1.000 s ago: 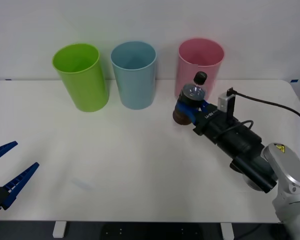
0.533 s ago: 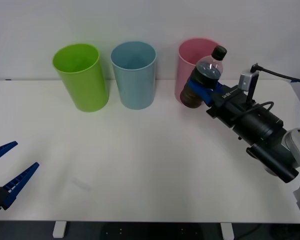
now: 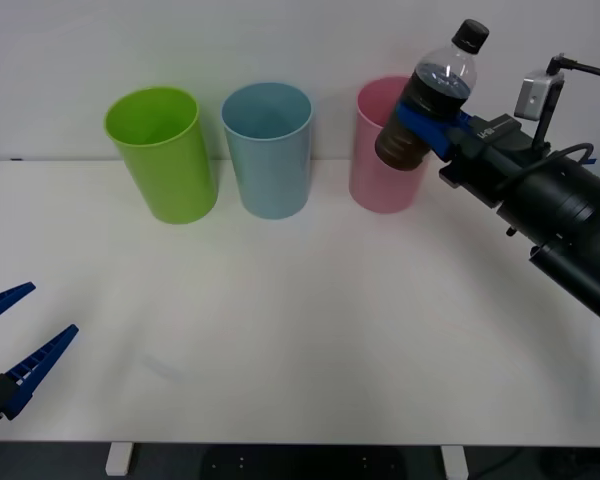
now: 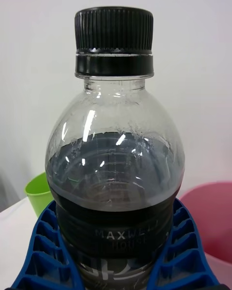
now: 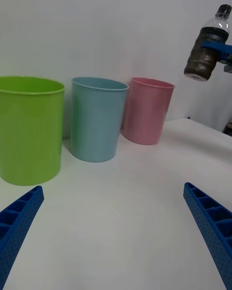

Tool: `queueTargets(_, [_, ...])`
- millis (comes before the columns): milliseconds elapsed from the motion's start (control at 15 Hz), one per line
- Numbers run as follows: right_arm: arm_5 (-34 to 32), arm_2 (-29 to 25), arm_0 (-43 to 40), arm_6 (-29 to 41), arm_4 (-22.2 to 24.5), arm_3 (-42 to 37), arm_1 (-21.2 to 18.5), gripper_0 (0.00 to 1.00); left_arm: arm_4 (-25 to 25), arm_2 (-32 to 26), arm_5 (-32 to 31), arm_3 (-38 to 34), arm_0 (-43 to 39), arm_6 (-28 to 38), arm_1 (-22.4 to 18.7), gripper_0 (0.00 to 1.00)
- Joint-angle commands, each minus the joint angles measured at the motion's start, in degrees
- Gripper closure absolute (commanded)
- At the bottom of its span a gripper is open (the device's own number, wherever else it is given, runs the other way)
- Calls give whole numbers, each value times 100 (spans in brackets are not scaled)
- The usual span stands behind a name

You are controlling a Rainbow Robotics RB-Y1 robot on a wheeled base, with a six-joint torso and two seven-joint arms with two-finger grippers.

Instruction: Grasp the object on the table and drop it into the matching bin: aluminum can to the light blue bin, PET bottle to the pink bin.

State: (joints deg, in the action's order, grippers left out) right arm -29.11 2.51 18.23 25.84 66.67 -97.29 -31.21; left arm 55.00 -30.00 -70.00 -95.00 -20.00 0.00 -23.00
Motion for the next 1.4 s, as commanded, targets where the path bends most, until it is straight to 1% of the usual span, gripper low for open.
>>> queueTargets(67, [11,-4,445,26,3,368,-219,100,0,0,0,0,0,0,0,0])
queueTargets(267, [2,4,999,-26,47,966,-324,100,0,0,0,0,0,0,0,0])
queueTargets(467, [2,4,1491,-61,285,1581,-272,100,0,0,0,0,0,0,0,0])
queueTargets(733, [37,4,2106,-149,645,2443,-8,100,0,0,0,0,0,0,0,0])
queueTargets(1000, [248,4,2589,-255,944,3207,238,100,0,0,0,0,0,0,0,0])
queueTargets(1267, [591,4,2932,-404,1111,3743,458,100,0,0,0,0,0,0,0,0])
queueTargets(1400, [785,4,2959,-483,1181,3814,528,100,0,0,0,0,0,0,0,0])
